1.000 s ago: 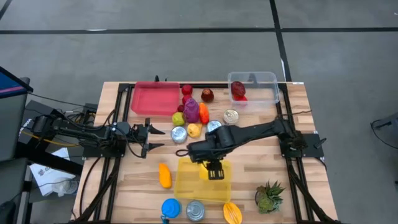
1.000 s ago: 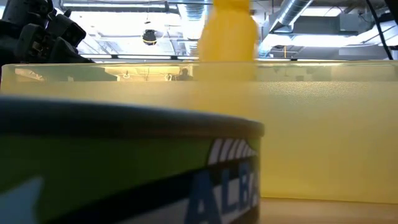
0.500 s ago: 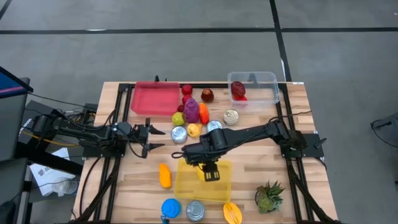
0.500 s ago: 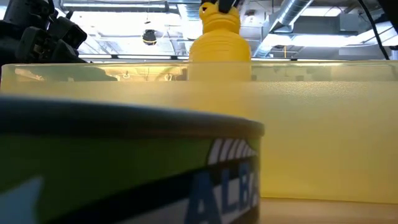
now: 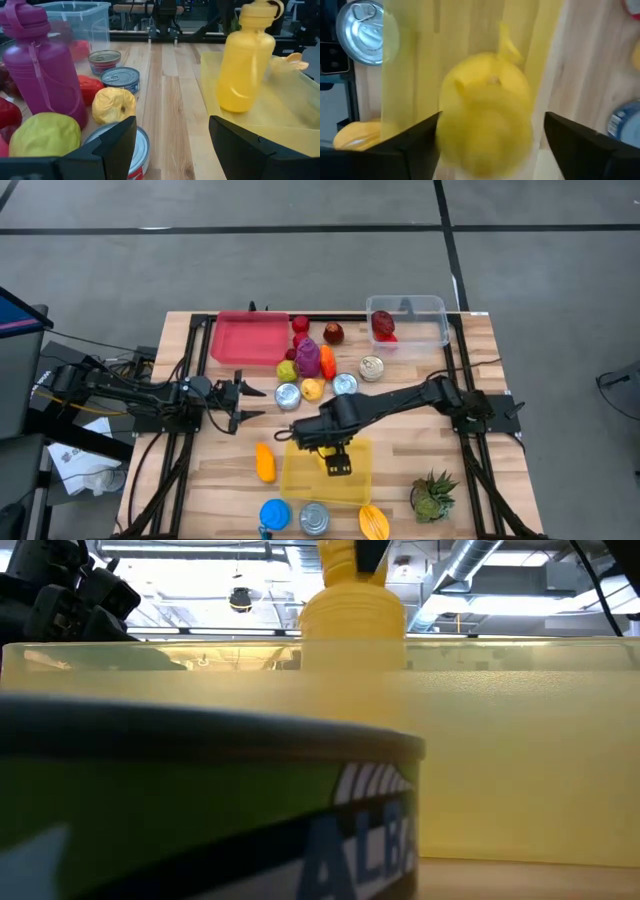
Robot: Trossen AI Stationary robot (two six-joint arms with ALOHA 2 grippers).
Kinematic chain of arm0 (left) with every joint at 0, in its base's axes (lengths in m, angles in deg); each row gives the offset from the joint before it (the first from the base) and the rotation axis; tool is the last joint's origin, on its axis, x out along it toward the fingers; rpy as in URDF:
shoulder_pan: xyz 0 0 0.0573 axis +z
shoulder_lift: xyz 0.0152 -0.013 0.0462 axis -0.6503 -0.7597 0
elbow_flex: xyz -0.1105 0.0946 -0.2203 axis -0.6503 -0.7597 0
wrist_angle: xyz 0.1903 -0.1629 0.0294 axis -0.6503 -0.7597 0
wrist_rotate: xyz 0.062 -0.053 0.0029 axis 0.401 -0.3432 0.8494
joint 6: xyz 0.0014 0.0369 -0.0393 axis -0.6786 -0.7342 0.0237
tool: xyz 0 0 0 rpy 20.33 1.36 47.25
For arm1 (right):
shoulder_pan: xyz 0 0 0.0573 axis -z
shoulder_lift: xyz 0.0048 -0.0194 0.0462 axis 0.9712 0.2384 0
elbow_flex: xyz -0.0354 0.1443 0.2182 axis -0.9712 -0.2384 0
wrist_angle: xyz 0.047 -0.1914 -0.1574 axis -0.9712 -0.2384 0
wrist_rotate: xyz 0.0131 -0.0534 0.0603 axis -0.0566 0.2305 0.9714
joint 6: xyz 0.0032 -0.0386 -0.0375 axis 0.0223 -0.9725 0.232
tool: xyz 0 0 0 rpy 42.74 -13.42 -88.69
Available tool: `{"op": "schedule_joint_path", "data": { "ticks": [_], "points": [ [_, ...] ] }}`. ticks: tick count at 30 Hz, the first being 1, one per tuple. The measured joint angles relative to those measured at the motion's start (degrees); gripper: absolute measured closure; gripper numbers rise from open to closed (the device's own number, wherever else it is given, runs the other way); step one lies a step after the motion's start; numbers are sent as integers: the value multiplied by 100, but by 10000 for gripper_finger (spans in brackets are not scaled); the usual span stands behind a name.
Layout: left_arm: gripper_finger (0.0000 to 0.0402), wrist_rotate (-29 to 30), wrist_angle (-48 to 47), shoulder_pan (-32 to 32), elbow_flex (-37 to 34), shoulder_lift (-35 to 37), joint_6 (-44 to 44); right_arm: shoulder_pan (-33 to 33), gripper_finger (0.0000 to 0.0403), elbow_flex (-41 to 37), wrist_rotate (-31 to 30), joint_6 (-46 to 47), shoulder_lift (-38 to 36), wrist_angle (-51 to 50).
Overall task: Pick & Place Food Item
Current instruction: Put the yellow water bottle into the yellow bin, then put the purple water bottle into the yellow bin
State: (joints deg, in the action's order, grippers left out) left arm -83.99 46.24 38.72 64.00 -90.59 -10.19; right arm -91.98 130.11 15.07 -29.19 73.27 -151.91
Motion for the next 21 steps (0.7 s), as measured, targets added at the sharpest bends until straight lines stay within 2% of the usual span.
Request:
{"op": "schedule_joint_path", "data": {
  "ticks": [5, 15, 21],
  "points": [
    [156, -1, 3, 0, 1, 0, 0, 4, 62, 3, -39, 162, -54, -77],
    [156, -3, 1, 0, 0, 0, 0, -1, 86, 140, -45, 207, -369, 28],
    [156, -4, 16, 0, 2, 0, 0, -28, 88, 125, -424, -29, -932, 510]
  ]
}}
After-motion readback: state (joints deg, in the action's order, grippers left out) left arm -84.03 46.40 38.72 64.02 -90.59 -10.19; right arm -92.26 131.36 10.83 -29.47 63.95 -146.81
